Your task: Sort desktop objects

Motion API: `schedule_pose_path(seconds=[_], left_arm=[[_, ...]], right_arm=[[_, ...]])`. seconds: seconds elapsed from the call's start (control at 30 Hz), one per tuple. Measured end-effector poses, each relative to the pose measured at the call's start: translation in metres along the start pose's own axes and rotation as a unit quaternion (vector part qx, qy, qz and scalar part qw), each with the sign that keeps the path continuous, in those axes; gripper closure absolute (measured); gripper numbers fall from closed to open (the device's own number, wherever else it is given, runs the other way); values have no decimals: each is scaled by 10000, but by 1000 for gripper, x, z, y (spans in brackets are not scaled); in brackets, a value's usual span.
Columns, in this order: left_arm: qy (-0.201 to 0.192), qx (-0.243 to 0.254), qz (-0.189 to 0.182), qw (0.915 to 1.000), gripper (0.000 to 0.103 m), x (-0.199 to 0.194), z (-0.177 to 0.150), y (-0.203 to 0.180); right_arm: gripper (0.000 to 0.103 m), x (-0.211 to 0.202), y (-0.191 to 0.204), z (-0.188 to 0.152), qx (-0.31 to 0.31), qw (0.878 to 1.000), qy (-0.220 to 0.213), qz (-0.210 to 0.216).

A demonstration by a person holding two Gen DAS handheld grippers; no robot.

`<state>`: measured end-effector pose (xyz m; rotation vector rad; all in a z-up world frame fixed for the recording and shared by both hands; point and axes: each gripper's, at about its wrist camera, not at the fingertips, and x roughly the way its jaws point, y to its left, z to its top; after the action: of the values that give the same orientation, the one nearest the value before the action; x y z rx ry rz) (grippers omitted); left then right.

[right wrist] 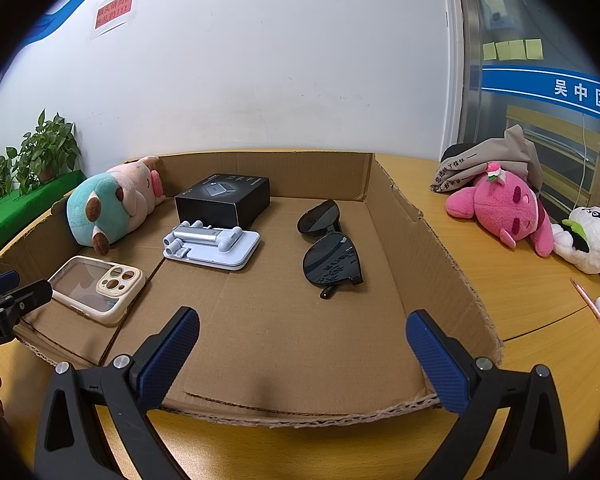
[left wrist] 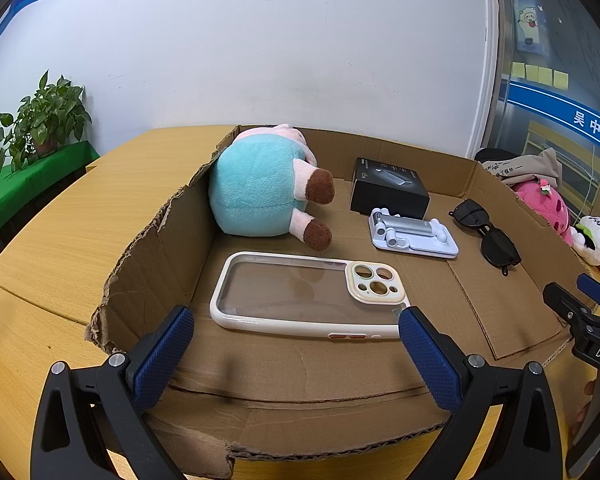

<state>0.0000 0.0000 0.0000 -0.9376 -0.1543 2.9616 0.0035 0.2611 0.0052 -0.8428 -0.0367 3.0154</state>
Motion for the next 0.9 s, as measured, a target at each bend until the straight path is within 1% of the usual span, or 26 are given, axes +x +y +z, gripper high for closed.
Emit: schedule_pose_path(seconds=[0.3, 0.37, 0.4, 0.47, 0.5, 0.57, 0.63, 0.67, 0.77, 0.8, 0.9], left_arm=[[7, 43, -29, 10000, 0, 0, 0, 0], [130, 109, -51, 9998, 0, 0, 1, 0], [167, 130, 23, 9998, 0, -4, 1, 0], [150, 53, 301, 9994, 1, -19, 3, 3], [197, 27, 365, 9991, 1, -29, 5, 3], [217, 120, 201, 9995, 0, -55, 7, 4], [319, 319, 14, 9990, 0, -72, 1, 4], [424, 449, -28, 9981, 0, -75, -5, 5], [895, 916, 30, 9918, 0, -66, -28, 6], [1048, 1094, 78, 9884, 0, -60, -37, 7], [1526, 1556, 296, 9755, 0, -42, -62, 16]], right_arm=[[0, 3, 1, 3, 11, 10000, 19, -41], [0, 5, 1, 5, 4, 10000, 35, -79], [1, 4, 2, 5, -30, 9999, 54, -105], [1, -2, 4, 5, -142, 9998, 9, -108], [1, -14, 1, 3, -230, 9997, -100, 13], [1, -35, -2, 1, -405, 9986, -269, 210], [1, -57, -6, -4, -549, 9972, -324, 387], [1, -64, -9, -8, -638, 9965, -257, 472], [1, -66, -23, -26, -871, 9947, 251, 492], [1, -61, -29, -33, -956, 9928, 523, 503], [1, -49, -47, -52, -1207, 9857, 1081, 474]])
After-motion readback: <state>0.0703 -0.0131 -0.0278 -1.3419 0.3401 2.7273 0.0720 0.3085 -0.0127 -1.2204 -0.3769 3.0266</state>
